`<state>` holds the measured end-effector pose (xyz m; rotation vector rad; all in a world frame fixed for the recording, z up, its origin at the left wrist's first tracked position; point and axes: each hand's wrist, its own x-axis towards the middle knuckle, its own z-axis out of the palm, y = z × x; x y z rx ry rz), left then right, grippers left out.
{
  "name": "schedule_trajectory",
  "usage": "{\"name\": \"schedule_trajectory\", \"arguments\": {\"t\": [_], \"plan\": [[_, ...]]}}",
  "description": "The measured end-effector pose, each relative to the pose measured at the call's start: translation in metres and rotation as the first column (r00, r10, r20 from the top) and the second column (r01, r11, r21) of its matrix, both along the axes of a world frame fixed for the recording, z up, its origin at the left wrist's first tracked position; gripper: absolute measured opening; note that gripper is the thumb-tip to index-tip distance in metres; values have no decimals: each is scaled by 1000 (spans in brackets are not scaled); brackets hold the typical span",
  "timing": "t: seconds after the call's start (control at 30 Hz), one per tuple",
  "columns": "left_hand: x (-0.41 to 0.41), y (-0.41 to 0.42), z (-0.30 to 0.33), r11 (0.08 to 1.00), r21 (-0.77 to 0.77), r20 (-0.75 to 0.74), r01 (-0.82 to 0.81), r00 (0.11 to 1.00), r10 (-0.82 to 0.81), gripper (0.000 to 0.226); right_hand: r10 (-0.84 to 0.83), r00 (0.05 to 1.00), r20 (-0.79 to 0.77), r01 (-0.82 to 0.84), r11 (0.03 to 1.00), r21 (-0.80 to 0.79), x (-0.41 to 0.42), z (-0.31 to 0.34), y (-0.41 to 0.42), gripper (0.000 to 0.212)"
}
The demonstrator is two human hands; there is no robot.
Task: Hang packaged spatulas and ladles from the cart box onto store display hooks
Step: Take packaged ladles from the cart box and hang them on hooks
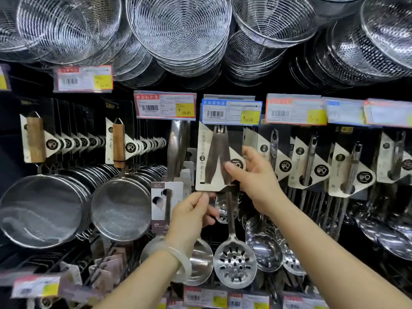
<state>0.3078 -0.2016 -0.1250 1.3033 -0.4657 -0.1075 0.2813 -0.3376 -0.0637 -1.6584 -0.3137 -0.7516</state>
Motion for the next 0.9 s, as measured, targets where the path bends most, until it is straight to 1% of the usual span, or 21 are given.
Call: {"name": "schedule_trajectory", "arguments": {"t": [0.2,0.47,0.57,0.63,0.7,0.8,0.9], "plan": [[3,1,-2,999,-29,19,-29,999,29,24,-21,1000,-9,21,1000,-22,4,0,1,25],[5,-2,-3,999,-13,37,-31,999,31,27,-111,994,21,112,989,-91,3,2,5,29],[5,0,-8,998,-64,-9,-23,1000,22,29,-142,990,4,141,978,-156,5,3,13,26],[5,0,-10,997,-77,-34,-20,999,17,30,-160,987,-8,156,973,-173,6,2,15,23],[3,-2,-9,997,-77,-27,-20,999,18,28,-140,990,0,139,981,-136,3,2,12,28],[1,-6,-6,999,-26,51,-27,998,28,26,-73,997,4,73,997,-9,-3,-1,2,29],[0,-7,-5,1000,-5,84,-21,996,21,24,-72,997,3,72,997,15,-3,-3,-2,27]]}}
